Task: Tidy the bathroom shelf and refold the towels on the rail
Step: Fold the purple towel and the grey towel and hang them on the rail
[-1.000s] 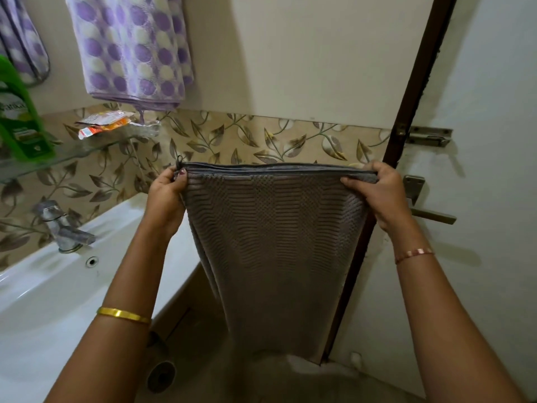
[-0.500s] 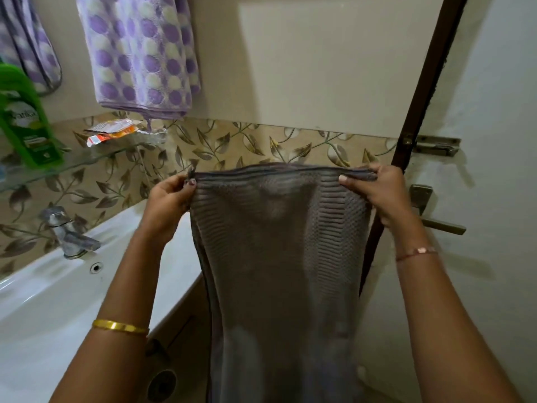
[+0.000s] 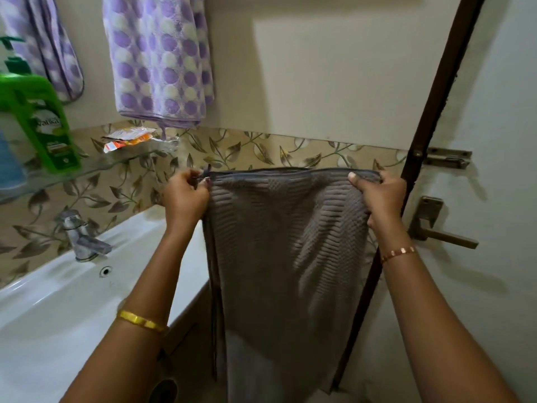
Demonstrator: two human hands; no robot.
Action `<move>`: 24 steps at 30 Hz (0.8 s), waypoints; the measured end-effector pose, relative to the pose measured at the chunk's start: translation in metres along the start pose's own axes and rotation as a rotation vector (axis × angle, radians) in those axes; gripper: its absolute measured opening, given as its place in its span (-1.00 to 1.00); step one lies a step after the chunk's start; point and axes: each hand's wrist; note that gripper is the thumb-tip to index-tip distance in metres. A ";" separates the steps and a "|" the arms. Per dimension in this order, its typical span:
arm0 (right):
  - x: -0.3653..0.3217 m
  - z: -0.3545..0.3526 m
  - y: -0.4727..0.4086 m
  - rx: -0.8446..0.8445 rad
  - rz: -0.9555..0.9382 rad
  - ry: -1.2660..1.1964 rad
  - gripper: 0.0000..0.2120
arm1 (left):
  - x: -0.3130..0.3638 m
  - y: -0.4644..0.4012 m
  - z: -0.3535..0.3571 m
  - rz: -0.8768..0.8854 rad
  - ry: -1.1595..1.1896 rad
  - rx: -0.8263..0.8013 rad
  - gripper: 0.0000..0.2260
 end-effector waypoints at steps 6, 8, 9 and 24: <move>-0.041 0.009 0.055 -0.130 -0.328 0.031 -0.79 | 0.066 0.028 0.007 -0.087 0.683 -0.240 -0.91; -0.054 0.015 0.075 -0.253 -0.384 0.008 -0.78 | 0.086 0.037 0.016 -0.012 0.708 -0.275 -0.91; -0.060 0.018 0.082 -0.284 -0.410 0.020 -0.79 | 0.093 0.040 0.021 0.039 0.673 -0.268 -0.89; -0.077 0.002 0.057 -0.688 -0.237 -0.301 -0.91 | 0.096 0.027 0.032 0.092 0.707 -0.395 -0.66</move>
Point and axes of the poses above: each hand's wrist, its own y-axis away from the middle knuckle, its own z-axis out of the palm, x = y × z, and after that the axes turned 11 degrees about z, right-handed
